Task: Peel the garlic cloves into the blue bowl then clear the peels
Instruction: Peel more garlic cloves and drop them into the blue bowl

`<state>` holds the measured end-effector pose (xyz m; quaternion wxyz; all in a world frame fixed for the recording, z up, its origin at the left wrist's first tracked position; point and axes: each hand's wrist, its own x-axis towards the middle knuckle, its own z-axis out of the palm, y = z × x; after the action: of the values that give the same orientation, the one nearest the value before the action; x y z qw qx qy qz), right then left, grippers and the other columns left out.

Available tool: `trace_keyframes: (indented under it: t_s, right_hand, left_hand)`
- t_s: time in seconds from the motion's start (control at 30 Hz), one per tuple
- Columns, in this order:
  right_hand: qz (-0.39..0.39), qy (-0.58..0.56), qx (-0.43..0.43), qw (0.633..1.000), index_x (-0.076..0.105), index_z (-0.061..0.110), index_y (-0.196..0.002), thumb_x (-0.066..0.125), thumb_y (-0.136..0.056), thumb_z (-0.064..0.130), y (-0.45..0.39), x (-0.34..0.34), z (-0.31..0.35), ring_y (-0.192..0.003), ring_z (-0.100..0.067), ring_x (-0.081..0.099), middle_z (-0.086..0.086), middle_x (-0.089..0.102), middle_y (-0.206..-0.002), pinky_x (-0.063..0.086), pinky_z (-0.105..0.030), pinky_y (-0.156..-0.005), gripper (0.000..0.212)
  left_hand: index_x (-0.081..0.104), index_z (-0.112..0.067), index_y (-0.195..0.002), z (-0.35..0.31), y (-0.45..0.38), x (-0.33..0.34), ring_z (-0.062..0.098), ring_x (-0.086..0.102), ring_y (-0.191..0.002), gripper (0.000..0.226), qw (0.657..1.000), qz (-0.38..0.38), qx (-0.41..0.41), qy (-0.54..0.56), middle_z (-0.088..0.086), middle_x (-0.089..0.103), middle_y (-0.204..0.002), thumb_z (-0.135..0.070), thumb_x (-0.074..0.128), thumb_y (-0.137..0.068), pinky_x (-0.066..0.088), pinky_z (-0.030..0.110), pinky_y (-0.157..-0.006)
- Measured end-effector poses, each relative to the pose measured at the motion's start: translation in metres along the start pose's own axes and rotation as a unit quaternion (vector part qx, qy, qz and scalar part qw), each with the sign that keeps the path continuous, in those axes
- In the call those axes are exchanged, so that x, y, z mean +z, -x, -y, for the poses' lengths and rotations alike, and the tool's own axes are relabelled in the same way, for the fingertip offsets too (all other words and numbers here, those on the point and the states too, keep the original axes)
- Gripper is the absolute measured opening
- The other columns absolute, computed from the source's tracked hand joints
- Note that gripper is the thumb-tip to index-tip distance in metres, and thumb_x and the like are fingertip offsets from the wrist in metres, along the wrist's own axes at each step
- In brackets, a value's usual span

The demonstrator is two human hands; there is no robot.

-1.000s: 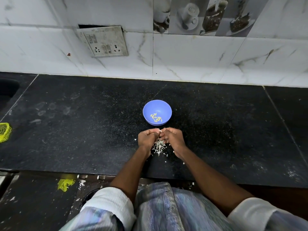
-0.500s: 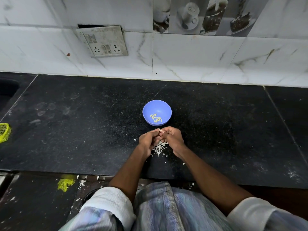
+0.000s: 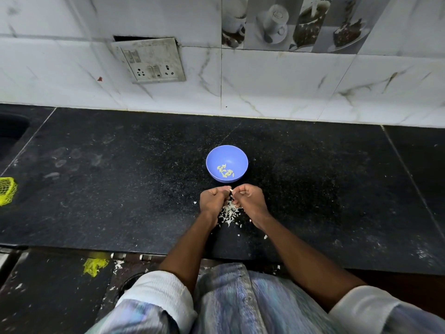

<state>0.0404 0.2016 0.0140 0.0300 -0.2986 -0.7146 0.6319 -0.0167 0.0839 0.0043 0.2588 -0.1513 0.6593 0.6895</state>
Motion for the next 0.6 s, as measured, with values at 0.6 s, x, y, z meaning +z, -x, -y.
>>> trace_keyframes:
  t_s: [0.6]
  right_hand:
    - [-0.009,0.087,-0.074,0.993,0.065,0.007,-0.086,0.058,-0.096,0.002,-0.0018,-0.0039,-0.0089,-0.057,-0.01,0.061,-0.009,0.065,-0.069,0.056,-0.04,-0.061,0.013]
  left_hand:
    - [0.082,-0.016,-0.102,0.0062,0.004,-0.0032,0.021,0.078,-0.09,0.021,0.985,0.003,0.144,-0.095,-0.001,0.081,-0.089,-0.002,0.074,-0.088,0.063,0.036,-0.086]
